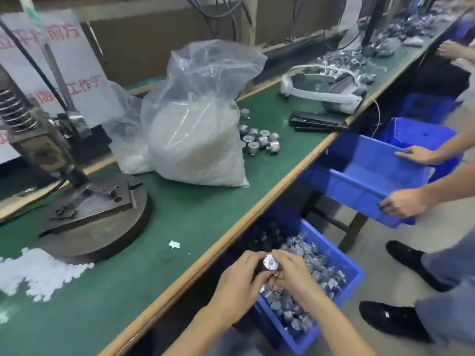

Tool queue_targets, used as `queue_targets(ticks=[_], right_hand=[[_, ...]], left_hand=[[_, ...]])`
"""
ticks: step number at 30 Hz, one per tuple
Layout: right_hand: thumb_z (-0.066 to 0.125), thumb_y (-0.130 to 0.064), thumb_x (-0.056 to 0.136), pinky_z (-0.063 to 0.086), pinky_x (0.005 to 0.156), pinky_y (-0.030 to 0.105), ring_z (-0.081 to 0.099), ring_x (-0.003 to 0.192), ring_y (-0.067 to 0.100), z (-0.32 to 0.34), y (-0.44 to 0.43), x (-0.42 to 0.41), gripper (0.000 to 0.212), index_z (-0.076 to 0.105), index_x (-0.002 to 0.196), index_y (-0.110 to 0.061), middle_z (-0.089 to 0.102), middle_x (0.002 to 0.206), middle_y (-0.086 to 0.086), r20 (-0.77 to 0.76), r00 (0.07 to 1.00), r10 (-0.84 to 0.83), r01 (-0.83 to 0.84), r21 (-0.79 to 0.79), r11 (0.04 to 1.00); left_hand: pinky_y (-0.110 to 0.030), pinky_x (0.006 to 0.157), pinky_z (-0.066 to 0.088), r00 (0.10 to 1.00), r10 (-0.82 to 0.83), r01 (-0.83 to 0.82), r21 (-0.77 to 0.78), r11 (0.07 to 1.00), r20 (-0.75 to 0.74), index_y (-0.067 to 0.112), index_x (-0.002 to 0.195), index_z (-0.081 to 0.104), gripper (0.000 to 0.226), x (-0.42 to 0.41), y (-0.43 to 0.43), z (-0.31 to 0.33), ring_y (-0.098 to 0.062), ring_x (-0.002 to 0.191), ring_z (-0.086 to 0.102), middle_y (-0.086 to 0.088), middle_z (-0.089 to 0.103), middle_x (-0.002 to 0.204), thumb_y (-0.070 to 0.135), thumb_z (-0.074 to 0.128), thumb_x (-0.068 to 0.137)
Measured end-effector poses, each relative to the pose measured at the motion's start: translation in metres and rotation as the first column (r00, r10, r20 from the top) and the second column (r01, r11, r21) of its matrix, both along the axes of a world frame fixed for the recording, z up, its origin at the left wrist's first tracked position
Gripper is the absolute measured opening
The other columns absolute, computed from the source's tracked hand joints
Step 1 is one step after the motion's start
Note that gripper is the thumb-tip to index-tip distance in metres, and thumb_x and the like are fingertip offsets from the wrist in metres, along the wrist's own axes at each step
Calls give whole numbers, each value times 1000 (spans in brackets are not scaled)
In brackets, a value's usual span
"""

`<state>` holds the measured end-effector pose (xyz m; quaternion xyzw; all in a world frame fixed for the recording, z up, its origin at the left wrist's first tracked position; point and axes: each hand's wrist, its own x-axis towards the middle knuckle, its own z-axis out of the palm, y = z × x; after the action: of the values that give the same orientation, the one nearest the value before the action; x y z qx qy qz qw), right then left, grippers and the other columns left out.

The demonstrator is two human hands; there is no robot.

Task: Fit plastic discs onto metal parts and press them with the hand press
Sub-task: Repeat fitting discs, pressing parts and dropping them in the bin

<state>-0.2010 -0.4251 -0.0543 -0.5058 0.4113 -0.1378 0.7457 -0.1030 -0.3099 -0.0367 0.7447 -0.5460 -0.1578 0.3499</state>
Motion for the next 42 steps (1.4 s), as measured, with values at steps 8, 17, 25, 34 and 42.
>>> queue_targets(ticks=[8, 17, 25, 34, 42], right_hand=[[43, -18, 101, 52, 56, 31, 61, 69, 24, -108, -24, -21, 28, 49, 119, 1, 60, 91, 16, -393, 880, -266, 353, 170, 920], [43, -8, 95, 50, 64, 38, 59, 69, 24, -113, -21, -20, 38, 39, 132, -4, 61, 91, 15, -513, 820, -254, 181, -188, 965], [42, -9, 94, 38, 65, 32, 45, 64, 18, -60, -20, 13, 22, 55, 110, -12, 59, 86, 13, -249, 895, -369, 222, -468, 855], [49, 1, 92, 31, 52, 32, 35, 50, 13, 64, 5, 106, 26, 59, 83, -21, 43, 54, -7, 312, 941, -131, 318, -684, 656], [49, -15, 86, 24, 47, 20, 30, 46, 5, 118, 119, 197, 15, 59, 80, -25, 41, 49, -11, 371, 791, 486, -64, -741, 669]], left_hand=[[-11, 71, 39, 997, 65, -60, 123, 991, -40, 24, 113, 61, 23, -9, -3, -17, 6, 71, 50, 18, 60, 94, 23, 56, 91], [-8, 69, 42, 976, 195, -190, 59, 980, -100, 29, 99, 67, 18, 9, 15, -9, 2, 77, 60, 26, 63, 89, 17, 58, 89], [-3, 68, 38, 971, 215, -220, -43, 975, -105, 26, 95, 69, 20, 15, 33, 10, 7, 81, 59, 32, 61, 85, 13, 58, 87], [-3, 64, 34, 934, 338, -355, -168, 920, -118, 17, 89, 71, 17, 40, 80, 52, 8, 67, 53, 19, 64, 78, 5, 60, 85], [-8, 69, 35, 798, 602, -602, -39, 797, -8, 22, 95, 68, 18, 89, 171, 104, 4, 76, 52, 20, 62, 83, 9, 60, 86]])
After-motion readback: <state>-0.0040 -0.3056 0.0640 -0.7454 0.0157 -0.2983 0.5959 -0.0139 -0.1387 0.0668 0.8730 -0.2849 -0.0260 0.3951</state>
